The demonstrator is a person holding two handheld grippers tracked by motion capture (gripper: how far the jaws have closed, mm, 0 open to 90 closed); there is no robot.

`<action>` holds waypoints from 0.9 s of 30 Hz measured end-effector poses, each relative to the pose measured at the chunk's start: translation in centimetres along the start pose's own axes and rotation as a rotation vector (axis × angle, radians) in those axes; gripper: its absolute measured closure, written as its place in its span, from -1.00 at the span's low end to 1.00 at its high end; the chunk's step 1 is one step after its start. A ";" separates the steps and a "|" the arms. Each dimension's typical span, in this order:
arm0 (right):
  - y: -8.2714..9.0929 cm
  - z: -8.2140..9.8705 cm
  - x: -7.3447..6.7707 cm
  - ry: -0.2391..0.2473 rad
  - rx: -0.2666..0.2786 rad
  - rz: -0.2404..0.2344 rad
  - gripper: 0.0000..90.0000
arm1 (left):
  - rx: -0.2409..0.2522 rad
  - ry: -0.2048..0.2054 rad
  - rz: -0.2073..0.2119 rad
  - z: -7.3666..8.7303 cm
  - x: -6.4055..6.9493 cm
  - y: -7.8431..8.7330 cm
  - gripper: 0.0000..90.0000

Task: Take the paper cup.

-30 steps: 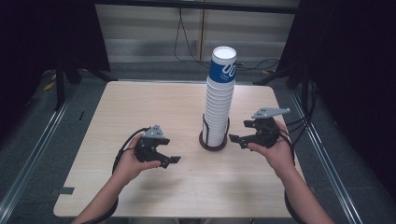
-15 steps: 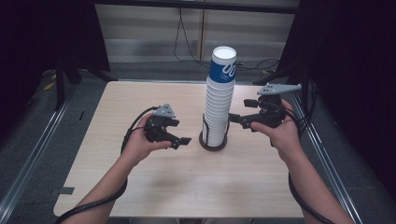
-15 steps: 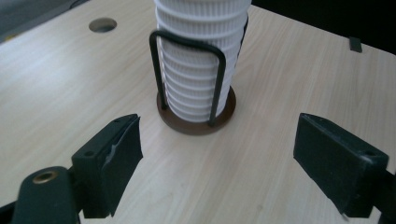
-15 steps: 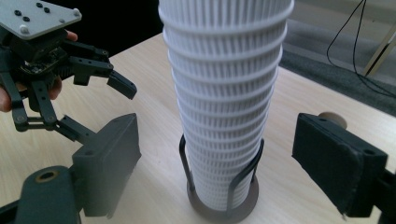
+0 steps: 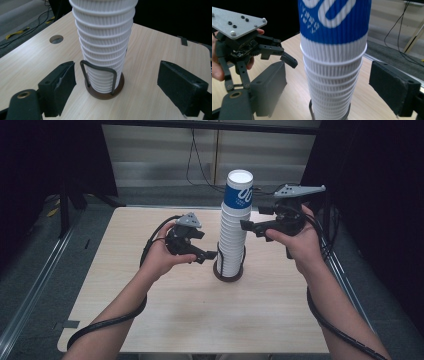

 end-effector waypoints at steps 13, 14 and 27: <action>-2.0 -2.6 -1.2 0.002 0.022 0.034 -0.75 | 0.028 -0.008 -0.020 -2.7 -1.1 0.0 -0.73; -2.0 -2.6 -1.2 0.002 0.022 0.034 -0.75 | 0.031 -0.012 -0.023 -2.9 -1.2 -0.1 -0.73; -3.3 -3.3 -1.3 -0.016 0.032 0.093 -0.67 | 0.092 0.016 -0.045 -5.4 -2.1 -1.1 -0.75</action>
Point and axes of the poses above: each handheld gripper's, and its own axes: y roughly backward along the jaws, z roughly out of its underside, x roughly to its right, the point moved 3 cm from there along -y, roughly forward along the jaws, and after that the axes turned 14 degrees about -y, right-handed, at the moved point
